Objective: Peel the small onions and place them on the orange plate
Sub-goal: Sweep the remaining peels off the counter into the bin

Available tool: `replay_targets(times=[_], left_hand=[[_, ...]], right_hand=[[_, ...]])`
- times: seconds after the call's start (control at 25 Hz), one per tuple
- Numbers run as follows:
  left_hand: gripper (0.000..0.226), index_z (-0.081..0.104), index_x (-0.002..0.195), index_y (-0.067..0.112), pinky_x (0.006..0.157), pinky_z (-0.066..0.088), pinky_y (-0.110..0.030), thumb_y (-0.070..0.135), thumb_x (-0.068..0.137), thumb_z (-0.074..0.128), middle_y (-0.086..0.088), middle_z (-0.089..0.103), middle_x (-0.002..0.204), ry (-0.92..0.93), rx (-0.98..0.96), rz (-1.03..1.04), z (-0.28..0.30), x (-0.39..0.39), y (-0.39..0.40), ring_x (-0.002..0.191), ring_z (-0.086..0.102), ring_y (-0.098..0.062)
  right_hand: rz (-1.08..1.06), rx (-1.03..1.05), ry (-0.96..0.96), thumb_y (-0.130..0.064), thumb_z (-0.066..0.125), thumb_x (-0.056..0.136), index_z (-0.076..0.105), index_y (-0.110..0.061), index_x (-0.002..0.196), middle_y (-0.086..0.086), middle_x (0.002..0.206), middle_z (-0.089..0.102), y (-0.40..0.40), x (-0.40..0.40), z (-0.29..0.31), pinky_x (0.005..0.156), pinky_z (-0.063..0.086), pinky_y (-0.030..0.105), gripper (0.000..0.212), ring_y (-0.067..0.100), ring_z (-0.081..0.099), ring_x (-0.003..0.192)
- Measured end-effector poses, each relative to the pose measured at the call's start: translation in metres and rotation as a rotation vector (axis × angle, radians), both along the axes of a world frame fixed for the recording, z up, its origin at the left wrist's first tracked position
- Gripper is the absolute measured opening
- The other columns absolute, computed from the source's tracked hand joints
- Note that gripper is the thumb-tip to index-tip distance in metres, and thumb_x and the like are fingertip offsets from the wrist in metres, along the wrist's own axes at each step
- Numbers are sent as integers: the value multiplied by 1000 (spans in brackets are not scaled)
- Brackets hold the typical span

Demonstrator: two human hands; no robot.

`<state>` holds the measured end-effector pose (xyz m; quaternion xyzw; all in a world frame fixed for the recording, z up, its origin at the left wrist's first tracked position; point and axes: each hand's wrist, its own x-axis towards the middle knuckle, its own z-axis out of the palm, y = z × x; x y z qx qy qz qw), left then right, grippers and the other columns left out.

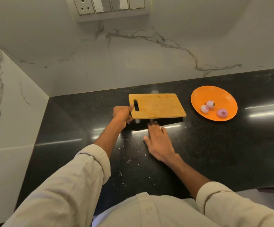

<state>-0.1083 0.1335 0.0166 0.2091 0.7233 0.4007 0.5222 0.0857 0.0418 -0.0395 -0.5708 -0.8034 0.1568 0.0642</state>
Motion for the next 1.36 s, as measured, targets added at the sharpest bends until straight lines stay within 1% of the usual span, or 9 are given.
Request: replay_targets(times=[0.08, 0.16, 0.24, 0.32, 0.4, 0.6, 0.8, 1.16, 1.36], left_hand=[[19, 74, 111, 7, 51, 57, -25, 22, 100, 76, -12, 79, 104, 54, 25, 4, -7, 5, -5, 88, 78, -21], [21, 75, 116, 5, 53, 61, -26, 19, 101, 75, -13, 77, 111, 129, 81, -39, -14, 13, -11, 95, 76, -25], [27, 73, 127, 6, 77, 67, -35, 16, 102, 73, -12, 74, 119, 223, 128, -88, -19, 19, -17, 106, 72, -25], [31, 70, 132, 7, 96, 60, -37, 12, 102, 72, -9, 72, 121, 325, 154, -144, -23, 25, -23, 112, 68, -23], [30, 72, 129, 6, 91, 53, -32, 7, 100, 72, -6, 72, 110, 407, 164, -169, -24, 32, -30, 106, 67, -20], [22, 77, 116, 13, 90, 59, -41, 6, 96, 73, -2, 75, 96, 480, 142, -149, -37, 43, -50, 106, 70, -27], [13, 78, 104, 10, 74, 46, -33, 3, 98, 69, -7, 75, 96, 578, 147, -190, -38, 50, -60, 94, 68, -24], [4, 76, 101, 9, 71, 42, -32, 10, 98, 74, -6, 72, 93, 714, 118, -311, -28, 39, -63, 85, 62, -18], [11, 74, 96, 6, 70, 46, -34, 11, 102, 66, -10, 68, 102, 891, 106, -456, -27, 29, -56, 93, 68, -27]], right_hand=[[265, -55, 13, -54, 29, 110, 12, -20, 168, 2, 177, 8, -23, -11, -3, 132, 9, 46, 69, 17, 3, 163], [353, -34, 129, -46, 34, 112, 19, -22, 167, -2, 176, 15, -44, 3, 5, 132, 11, 41, 62, 13, 9, 162], [98, 107, 218, -34, 43, 111, 32, -19, 162, 2, 169, 34, -42, 37, 3, 129, 27, 43, 55, 17, 30, 155], [-256, 134, 124, -35, 41, 111, 31, -11, 162, 10, 169, 33, -34, 70, -2, 128, 27, 45, 57, 24, 30, 156], [-314, 36, -33, -48, 31, 111, 17, -7, 166, 14, 174, 17, -32, 67, -9, 131, 19, 49, 69, 28, 15, 162], [83, -29, -72, -53, 23, 110, 5, -12, 168, 8, 177, -1, -59, 15, -10, 132, 11, 49, 73, 21, -4, 163], [178, -75, -43, -51, 22, 111, 5, -16, 169, 1, 177, -4, -71, 21, -6, 133, 6, 44, 70, 15, -7, 163], [175, -66, -70, -53, 23, 110, 7, -18, 169, -1, 177, -3, -81, 21, -6, 133, 8, 43, 70, 14, -5, 163], [87, -66, -16, -53, 23, 111, 10, -20, 169, -3, 177, 1, -82, 10, -9, 132, 9, 44, 68, 13, -1, 163]])
